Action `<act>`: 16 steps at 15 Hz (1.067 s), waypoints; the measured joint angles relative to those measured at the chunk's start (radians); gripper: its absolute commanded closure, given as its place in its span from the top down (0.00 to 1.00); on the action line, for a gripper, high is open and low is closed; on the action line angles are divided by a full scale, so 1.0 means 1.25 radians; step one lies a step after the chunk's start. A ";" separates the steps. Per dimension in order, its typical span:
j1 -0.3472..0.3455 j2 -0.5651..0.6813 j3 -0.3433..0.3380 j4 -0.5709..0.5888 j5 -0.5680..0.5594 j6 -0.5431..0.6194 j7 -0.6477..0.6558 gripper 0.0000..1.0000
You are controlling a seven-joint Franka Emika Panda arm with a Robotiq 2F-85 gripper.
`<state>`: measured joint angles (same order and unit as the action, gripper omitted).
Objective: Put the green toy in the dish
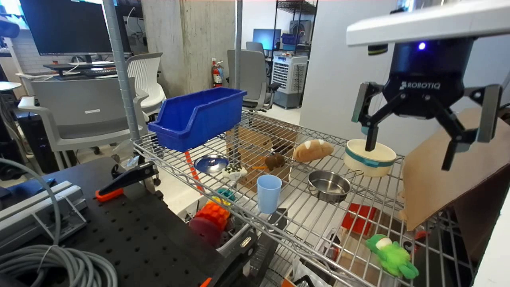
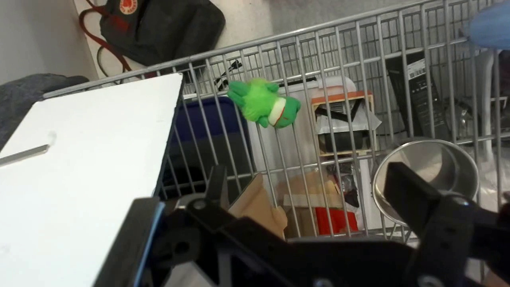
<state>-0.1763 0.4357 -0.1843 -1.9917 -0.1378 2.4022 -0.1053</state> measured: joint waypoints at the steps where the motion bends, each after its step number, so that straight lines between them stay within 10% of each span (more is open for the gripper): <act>1: -0.004 0.028 0.001 0.012 0.014 0.011 0.001 1.00; 15: -0.025 0.277 -0.009 0.156 0.034 0.027 0.098 1.00; 16: -0.025 0.289 -0.012 0.164 0.034 0.025 0.104 0.83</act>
<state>-0.2073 0.7975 -0.1988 -1.7867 -0.0953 2.4337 0.0244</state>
